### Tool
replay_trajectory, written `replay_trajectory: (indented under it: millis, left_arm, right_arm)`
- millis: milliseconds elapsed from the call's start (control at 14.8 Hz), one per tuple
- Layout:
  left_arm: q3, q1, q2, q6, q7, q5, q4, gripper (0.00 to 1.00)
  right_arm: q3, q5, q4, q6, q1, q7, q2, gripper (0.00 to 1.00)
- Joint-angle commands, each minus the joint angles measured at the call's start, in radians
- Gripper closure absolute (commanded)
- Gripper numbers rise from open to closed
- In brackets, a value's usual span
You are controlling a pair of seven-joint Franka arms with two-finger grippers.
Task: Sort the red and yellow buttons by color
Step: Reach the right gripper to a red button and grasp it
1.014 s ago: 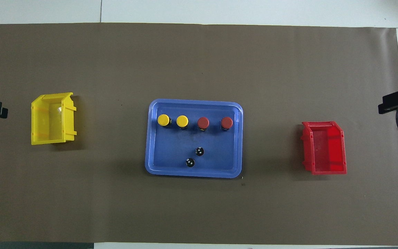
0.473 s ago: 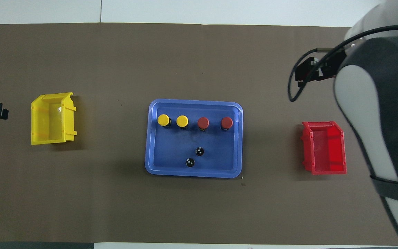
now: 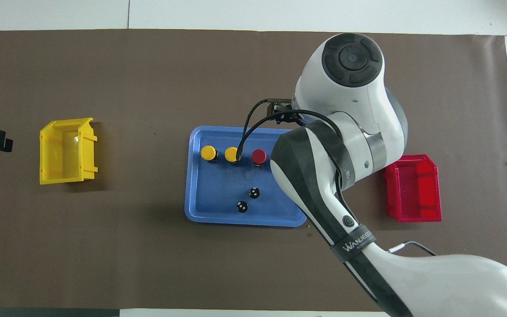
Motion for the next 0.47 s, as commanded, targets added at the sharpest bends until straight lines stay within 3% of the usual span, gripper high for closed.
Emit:
replay_trajectory:
  millis: [0,406]
  left_arm:
    - [-0.001,-0.004,-0.021,0.001,-0.001,0.006,-0.018,0.00]
    - [0.001,0.007,-0.021,0.004,-0.010,0.009,-0.018,0.00]
  right_arm:
    - [-0.003,0.012,-0.136,0.102,0.004,0.014,-0.045,0.00]
    - [-0.001,0.012,-0.256,0.202,0.029,0.005,-0.050,0.07]
